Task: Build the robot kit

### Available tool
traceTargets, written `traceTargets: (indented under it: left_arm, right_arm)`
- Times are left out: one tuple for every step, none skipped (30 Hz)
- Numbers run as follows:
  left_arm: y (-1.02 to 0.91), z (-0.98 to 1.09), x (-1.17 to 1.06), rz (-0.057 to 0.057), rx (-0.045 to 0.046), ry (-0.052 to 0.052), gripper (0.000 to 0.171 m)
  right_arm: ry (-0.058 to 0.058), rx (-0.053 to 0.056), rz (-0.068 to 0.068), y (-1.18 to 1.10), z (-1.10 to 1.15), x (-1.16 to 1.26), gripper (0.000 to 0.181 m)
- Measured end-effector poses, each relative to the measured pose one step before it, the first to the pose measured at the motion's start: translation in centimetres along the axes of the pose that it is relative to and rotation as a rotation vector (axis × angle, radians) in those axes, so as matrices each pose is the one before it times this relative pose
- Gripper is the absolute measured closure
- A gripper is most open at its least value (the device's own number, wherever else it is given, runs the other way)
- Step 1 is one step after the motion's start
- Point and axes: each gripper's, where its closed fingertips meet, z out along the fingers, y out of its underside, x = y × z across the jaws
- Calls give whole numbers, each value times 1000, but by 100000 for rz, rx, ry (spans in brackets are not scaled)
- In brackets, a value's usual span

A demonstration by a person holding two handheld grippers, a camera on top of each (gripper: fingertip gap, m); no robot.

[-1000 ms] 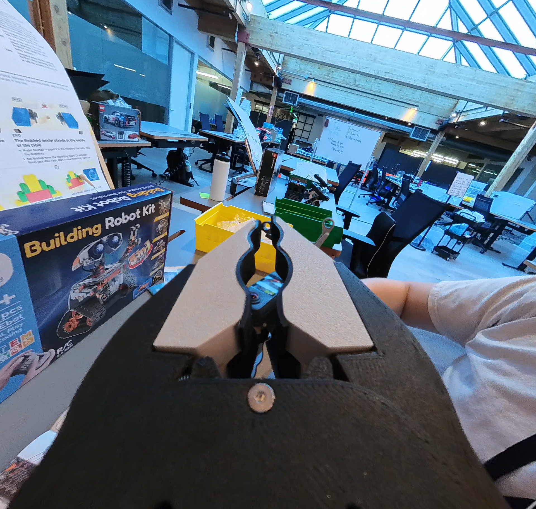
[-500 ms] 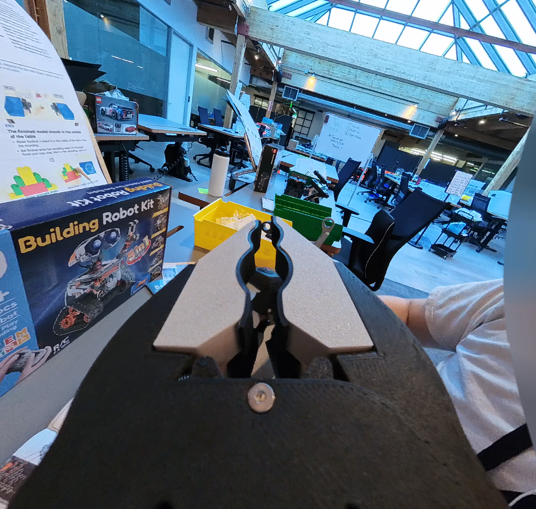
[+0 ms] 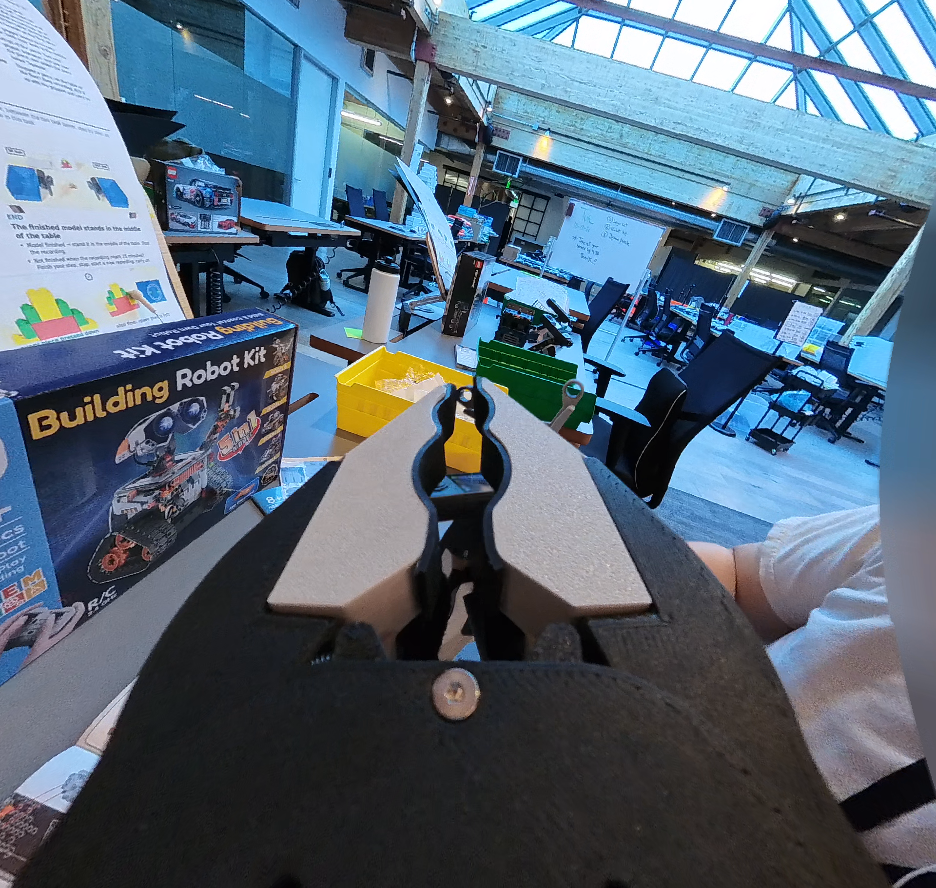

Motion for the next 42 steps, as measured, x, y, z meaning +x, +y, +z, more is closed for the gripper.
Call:
traceTargets:
  left_arm:
    - [-15,-10,71,-163,-21,317,167]
    - [-40,-21,59,-8,91,223,167]
    - [-44,-26,45,57,183,178,167]
    - [-30,-12,61,-27,99,245,167]
    - [-10,2,65,-103,21,326,167]
    - [-17,4,101,-88,46,433,167]
    - [-15,5,131,-7,66,553,167]
    - [-39,-2,151,74,68,537,167]
    - [-45,-18,138,164,111,419,167]
    - [-46,-6,139,224,145,391,167]
    - [-34,-10,120,192,86,393,167]
    - [-18,-17,79,106,3,217,167]
    - [-7,-8,37,21,8,114,167]
    - [-19,-21,48,-58,127,244,167]
    - [-44,-34,62,-102,203,368,167]
    - [-49,-23,65,-84,198,311,167]
    - [-49,-34,45,-14,188,197,167]
    - [-36,-17,57,57,146,184,167]
    - [-24,-2,71,136,49,174,167]
    - [-3,19,46,160,-69,14,167]
    - [19,24,25,111,-99,-51,167]
    - [27,32,28,39,-115,95,167]
    - [30,30,35,-19,-140,114,167]
    - [34,30,7,1,-119,10,167]
    - [29,21,-18,41,-109,-84,167]
    - [14,4,-32,-9,-58,-76,167]
    - [8,8,-37,-126,16,-9,167]
    - [7,9,-30,-187,20,5,167]
    - [14,7,-23,-127,-8,17,167]
    - [0,0,-6,15,2,-33,167]
    - [-8,-18,-7,123,5,-154,167]
    - [-8,-17,2,137,25,-149,167]
    - [-15,-24,15,120,69,-65,167]
    - [1,-8,1,113,24,-75,167]
    - [-7,-20,-18,114,-19,-163,167]
    - [-12,-16,-40,118,52,-164,167]
    - [-4,3,-75,31,74,-139,167]
    - [23,23,-119,-127,-28,-213,167]
    - [74,49,-164,-264,-158,-245,167]
    - [99,80,-173,-340,-270,-189,167]
    - [134,112,-211,-443,-341,-239,167]
    - [152,130,-230,-558,-347,-327,167]
  right_arm:
    - [1708,-2457,-3,186,100,-124,156]
    - [1355,-1665,-113,75,138,-222,154]
    - [1129,-1661,-814,56,200,-335,153]
    - [2779,-2038,-1477,103,206,-91,152]
    - [5247,-2406,-1472,184,190,364,152]
    - [5439,-2407,-1237,225,154,511,152]
    - [3937,-1108,-414,102,83,402,155]
    - [1012,-159,55,16,15,22,153]
    - [-161,-95,17,12,-14,-113,153]
    - [-263,-59,130,22,-7,-86,153]
    - [-30,-263,122,48,-11,-17,152]
    - [-670,-434,206,95,-40,-103,151]
    - [-720,-94,99,55,-59,-91,151]
    - [-211,323,-353,-3,-51,20,151]
    - [233,188,-558,3,23,149,153]
    - [18,-671,-348,138,91,141,155]
    - [628,583,-159,-90,-14,218,157]
    - [243,385,14,-84,32,105,157]
    - [377,0,-232,-43,32,61,159]
    - [890,-866,-931,67,7,58,160]
    - [1389,-1191,-1584,94,17,63,162]
    - [87,-1004,-1873,95,-10,-153,166]
    - [-885,-935,-1375,135,3,-272,173]
    - [-256,-162,-1165,69,-11,-95,173]
    - [-411,515,-754,-1,0,7,173]
    - [-967,397,-1141,-2,-5,2,174]
    - [-1281,725,-738,-33,-8,-1,174]
    - [-757,1235,-536,-53,-5,-3,174]
    - [77,1260,-2289,-14,-9,-10,175]
    - [195,1714,-2692,-36,-12,-68,175]
    - [-176,1498,-1970,-32,-16,-85,175]
    - [-392,1919,-1988,-26,-10,-86,175]
    - [-742,2431,-1905,-37,-12,-52,175]
    - [-515,2719,-1601,-21,-43,-5,175]
    - [306,3530,-1703,-101,-122,52,175]
    - [336,4997,-4095,-315,-243,-54,175]
    - [3872,7448,-3293,-723,-510,468,175]
    - [5068,7934,-1367,-920,-713,798,175]
    - [2727,9389,-1816,-1257,-840,544,175]
    - [2828,11540,-2218,-1660,-937,592,175]
    - [4907,8325,542,-1300,-845,1084,174]
    - [2758,5404,1647,-1002,-651,904,174]
